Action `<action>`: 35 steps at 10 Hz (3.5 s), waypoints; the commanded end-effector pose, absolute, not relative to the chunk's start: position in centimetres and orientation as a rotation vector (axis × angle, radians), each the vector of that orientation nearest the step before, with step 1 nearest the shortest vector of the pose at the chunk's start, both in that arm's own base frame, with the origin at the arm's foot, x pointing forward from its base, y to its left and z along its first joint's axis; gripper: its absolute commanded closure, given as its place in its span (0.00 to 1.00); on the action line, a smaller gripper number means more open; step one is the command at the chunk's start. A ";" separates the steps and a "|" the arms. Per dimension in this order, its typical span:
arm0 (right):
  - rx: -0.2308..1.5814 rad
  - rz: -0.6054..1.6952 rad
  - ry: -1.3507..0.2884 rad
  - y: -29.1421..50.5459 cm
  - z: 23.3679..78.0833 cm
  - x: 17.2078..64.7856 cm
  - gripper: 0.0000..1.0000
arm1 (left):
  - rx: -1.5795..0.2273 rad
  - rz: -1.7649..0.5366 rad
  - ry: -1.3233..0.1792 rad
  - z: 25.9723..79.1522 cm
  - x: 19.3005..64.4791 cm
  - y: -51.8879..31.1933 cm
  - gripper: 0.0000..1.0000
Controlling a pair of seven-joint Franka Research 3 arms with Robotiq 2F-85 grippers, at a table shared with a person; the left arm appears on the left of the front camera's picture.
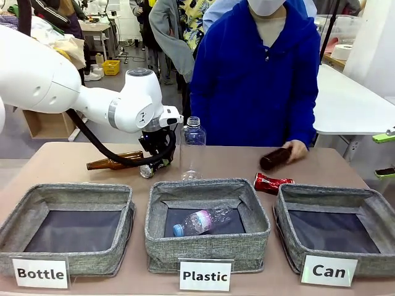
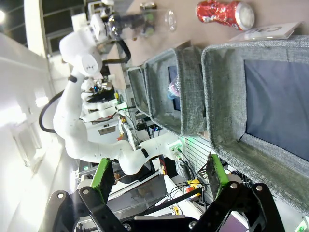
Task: Sort the can waste into the basket.
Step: Pick up the can waste from the table and place it in the right Fabric basket.
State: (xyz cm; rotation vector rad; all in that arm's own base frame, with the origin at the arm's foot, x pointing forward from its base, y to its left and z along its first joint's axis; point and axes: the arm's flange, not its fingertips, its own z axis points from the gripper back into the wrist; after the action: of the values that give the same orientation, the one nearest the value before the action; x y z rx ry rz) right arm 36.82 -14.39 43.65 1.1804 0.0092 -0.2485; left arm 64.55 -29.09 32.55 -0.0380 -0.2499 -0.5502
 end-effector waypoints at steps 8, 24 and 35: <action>1.203 -0.238 -0.011 -14.2 43.8 36.8 0.00 | -0.305 -0.928 -0.376 51.8 48.9 -7.7 1.00; 1.203 -0.238 -0.011 -14.2 43.8 36.8 0.00 | -0.923 -0.459 -0.883 46.9 34.9 22.2 1.00; 1.203 -0.238 -0.011 -14.2 43.8 36.8 0.00 | -0.424 -1.267 -0.529 54.3 37.1 -18.4 1.00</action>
State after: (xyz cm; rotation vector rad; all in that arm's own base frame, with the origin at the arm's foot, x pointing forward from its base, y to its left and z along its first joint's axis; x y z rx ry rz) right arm 36.79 -14.38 43.67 1.1804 0.0098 -0.2474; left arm 34.15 -18.26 54.04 -0.4634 -0.5870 -1.2572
